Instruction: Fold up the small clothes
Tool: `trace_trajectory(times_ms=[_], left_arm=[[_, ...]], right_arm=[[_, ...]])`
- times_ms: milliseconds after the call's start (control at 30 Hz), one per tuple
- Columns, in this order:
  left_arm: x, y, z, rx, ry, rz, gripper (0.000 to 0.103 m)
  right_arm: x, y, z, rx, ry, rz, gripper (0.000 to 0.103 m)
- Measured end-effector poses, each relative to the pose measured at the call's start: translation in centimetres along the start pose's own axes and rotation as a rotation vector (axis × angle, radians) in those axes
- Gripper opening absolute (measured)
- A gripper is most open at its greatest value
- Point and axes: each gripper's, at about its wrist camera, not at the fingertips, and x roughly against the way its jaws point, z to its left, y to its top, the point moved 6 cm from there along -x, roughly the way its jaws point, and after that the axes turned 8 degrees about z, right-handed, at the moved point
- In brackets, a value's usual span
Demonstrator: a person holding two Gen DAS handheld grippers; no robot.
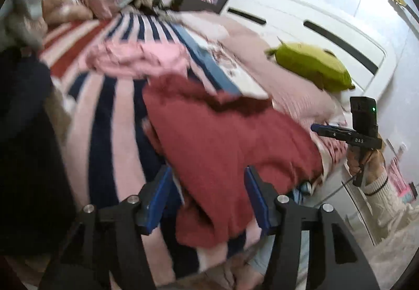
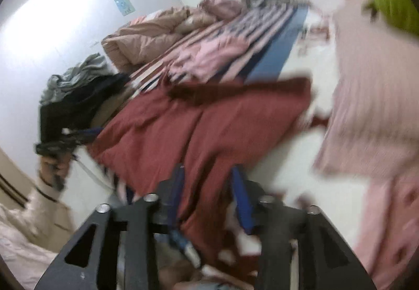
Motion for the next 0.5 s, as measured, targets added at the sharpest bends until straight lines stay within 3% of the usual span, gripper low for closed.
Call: trace_trajectory(times_ms=[67,133,200,267,367,500], left_arm=[[0.1,2.0,-0.4,-0.013,0.002,-0.034,0.052],[-1.1,3.7,-0.9,-0.036,0.001,-0.028,0.052],[-3.5,4.9,-1.1,-0.053,0.017,0.015,0.048],[-6.6,5.8,-0.9,-0.055,0.028,0.083,0.03],[-10.3,7.2,-0.3,-0.054,0.033,0.15,0.028],[-13.4,9.2,1.4,-0.018,0.055,0.206,0.028]], right_arm=[[0.0,2.1,-0.1,-0.012,0.025,-0.025,0.034],[-1.2,3.5,0.0,-0.012,0.044,-0.016,0.015],[-3.9,4.6,-0.1,-0.018,0.068,0.044,0.007],[-7.0,5.4,-0.5,-0.032,0.071,0.119,0.006],[-10.5,6.7,-1.2,-0.047,0.059,0.183,0.006],[-12.5,9.1,-3.0,-0.094,0.019,0.195,0.006]])
